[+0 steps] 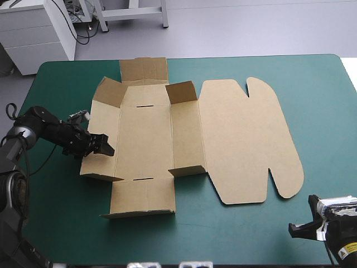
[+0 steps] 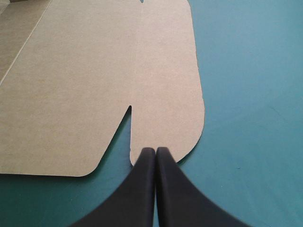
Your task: Fold the box
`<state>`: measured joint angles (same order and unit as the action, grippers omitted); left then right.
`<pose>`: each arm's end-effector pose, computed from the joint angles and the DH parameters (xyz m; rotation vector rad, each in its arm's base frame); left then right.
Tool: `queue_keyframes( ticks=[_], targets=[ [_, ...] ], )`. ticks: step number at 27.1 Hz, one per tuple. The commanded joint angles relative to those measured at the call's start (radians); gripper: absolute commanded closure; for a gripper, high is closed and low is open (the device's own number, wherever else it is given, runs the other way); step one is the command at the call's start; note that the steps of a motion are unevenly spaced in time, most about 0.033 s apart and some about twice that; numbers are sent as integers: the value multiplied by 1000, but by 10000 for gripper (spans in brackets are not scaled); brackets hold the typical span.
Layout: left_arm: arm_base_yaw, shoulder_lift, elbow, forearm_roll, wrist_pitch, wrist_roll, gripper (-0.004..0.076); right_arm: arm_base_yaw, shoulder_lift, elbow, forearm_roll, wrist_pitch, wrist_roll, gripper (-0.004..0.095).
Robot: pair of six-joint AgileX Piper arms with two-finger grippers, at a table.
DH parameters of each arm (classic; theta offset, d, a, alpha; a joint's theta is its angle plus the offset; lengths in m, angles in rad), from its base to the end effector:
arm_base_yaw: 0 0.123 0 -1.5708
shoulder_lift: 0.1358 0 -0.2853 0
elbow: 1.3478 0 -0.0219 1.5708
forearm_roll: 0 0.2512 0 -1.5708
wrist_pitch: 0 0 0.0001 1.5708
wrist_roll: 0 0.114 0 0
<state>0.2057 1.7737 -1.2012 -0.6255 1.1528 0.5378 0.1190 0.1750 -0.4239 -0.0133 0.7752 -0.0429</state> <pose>0.3342 0.0074 0.1980 0.0744 2.8875 -0.8107 0.0611 0.0062 0.2652 -0.1661 2.0031 0.0331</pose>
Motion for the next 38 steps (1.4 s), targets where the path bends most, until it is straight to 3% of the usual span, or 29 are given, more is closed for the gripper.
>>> queue_keyframes(
  ticks=[1, 3, 6, 12, 19, 32, 38],
  targets=[
    [-3, -43, -26, -68, 10, 5, 295, -3, 11, -32, -6, -72, -7, 927],
    [-3, -43, -26, -66, 13, 5, 391, -3, 11, -32, -6, -72, -7, 927],
    [-3, -43, -28, -65, 60, 58, 725, -3, 11, -32, -6, -72, -7, 927],
    [-3, -43, -84, -7, 142, -12, 731, -3, 11, -32, -6, -72, -7, 927],
    [-5, -43, -126, 179, 142, -153, 731, -3, 11, -32, -6, -72, -7, 927],
    [-227, -43, -393, 483, 138, -89, 731, -3, 11, -32, 24, -72, -3, 927],
    [-351, -43, -496, 476, 138, 74, 731, -3, 11, -32, 54, -69, 19, 925]
  ],
)
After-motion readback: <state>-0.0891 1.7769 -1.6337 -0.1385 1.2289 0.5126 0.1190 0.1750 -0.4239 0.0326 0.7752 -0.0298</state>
